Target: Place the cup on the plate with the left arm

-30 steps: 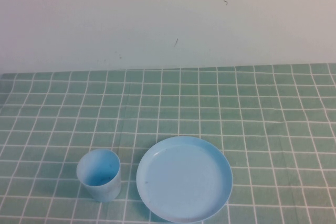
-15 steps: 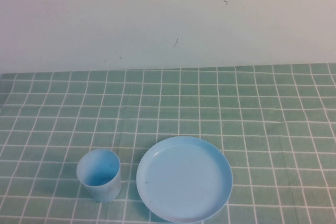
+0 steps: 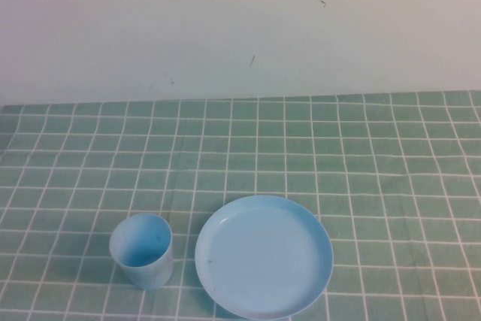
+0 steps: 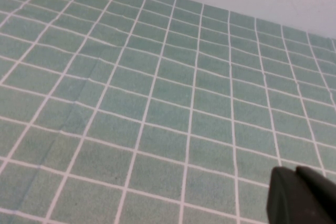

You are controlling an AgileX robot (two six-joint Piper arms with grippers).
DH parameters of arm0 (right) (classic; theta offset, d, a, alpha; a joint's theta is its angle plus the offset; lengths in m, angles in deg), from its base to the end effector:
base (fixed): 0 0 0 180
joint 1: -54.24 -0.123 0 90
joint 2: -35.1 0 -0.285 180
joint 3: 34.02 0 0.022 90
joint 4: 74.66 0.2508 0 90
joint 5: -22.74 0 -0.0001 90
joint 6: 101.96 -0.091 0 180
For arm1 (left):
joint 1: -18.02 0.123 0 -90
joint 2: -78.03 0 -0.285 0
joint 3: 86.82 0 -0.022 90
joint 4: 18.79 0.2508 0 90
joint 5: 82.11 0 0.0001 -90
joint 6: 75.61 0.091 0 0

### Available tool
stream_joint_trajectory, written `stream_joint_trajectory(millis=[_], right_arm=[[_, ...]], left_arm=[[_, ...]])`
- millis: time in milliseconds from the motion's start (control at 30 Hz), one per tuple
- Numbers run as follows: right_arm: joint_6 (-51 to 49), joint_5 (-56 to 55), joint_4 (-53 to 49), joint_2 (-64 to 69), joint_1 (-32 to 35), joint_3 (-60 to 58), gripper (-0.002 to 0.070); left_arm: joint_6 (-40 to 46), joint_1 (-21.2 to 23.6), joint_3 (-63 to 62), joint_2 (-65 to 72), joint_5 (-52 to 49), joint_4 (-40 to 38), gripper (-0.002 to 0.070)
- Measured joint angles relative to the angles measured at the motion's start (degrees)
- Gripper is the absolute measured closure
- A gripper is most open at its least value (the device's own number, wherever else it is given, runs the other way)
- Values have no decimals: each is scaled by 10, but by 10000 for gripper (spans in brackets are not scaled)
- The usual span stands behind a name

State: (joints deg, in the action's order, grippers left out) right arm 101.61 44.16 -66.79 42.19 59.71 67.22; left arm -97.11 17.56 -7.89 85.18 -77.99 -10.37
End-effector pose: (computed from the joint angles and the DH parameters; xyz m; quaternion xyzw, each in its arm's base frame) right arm 0.0528 -0.0005 0.1715 -0.0902 0.7991 -0.0921 0.5872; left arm 0.0560 -0.0014 0.2101 -0.0683 0.6525 -0.0925 0.7490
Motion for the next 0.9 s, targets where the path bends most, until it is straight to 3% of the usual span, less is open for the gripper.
stream_joint_trajectory(millis=[233, 367, 533, 900], right_arm=[[0, 0, 0, 0, 0, 0, 678], [0, 0, 0, 0, 0, 0, 678], [0, 0, 0, 0, 0, 0, 678], [0, 0, 0, 0, 0, 0, 678]], left_arm=[[-25, 0, 0, 0, 357, 1, 677], [-96, 0, -7, -1, 414, -2, 677], [-188, 0, -101, -1, 303, -1, 677], [-200, 0, -345, 79, -146, 4, 677]])
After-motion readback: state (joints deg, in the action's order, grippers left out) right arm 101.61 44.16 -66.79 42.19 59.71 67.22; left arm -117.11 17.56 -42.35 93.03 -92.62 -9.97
